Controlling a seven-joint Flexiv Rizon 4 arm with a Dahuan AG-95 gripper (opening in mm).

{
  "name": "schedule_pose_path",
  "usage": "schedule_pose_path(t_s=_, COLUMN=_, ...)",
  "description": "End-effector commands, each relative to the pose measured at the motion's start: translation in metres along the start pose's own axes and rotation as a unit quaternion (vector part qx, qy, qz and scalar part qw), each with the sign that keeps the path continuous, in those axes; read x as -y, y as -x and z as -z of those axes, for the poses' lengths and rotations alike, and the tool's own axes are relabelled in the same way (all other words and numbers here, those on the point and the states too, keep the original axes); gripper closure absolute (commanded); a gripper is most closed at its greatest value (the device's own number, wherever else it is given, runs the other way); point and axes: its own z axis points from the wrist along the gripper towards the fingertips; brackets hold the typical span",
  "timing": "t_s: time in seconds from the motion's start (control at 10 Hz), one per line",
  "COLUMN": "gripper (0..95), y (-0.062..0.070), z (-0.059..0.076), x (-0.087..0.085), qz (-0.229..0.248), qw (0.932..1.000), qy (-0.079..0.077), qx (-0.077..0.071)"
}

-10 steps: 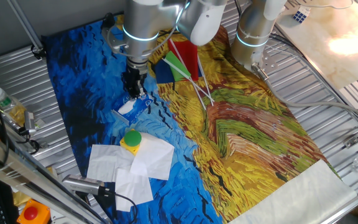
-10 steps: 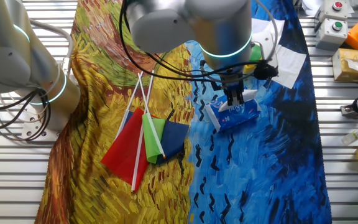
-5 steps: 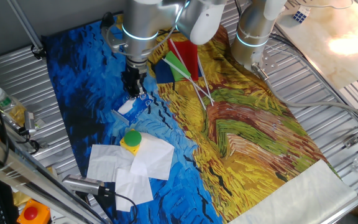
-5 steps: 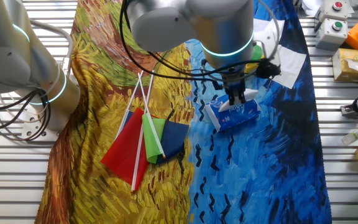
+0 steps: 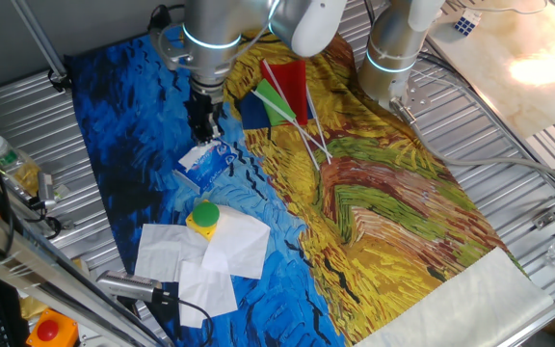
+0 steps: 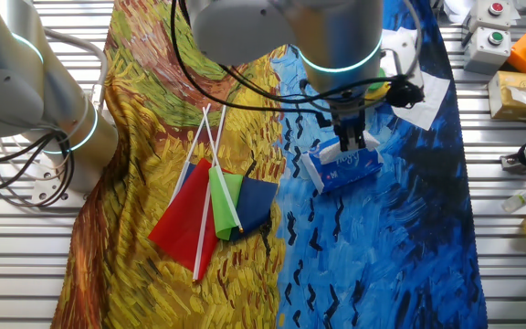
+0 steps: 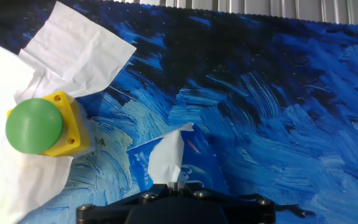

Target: Pull out a napkin

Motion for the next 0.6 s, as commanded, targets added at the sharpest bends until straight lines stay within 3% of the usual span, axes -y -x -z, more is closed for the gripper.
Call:
schedule_pose_path(t_s=0.1, gripper=95.0, y=0.003, z=0.002, x=0.000, qz=0.001, qw=1.0000, qy=0.001, qx=0.000)
schedule_pose_path(t_s=0.6, gripper=95.0, y=0.013, z=0.019, x=0.002, qz=0.001, qw=0.9999, qy=-0.002, qx=-0.014)
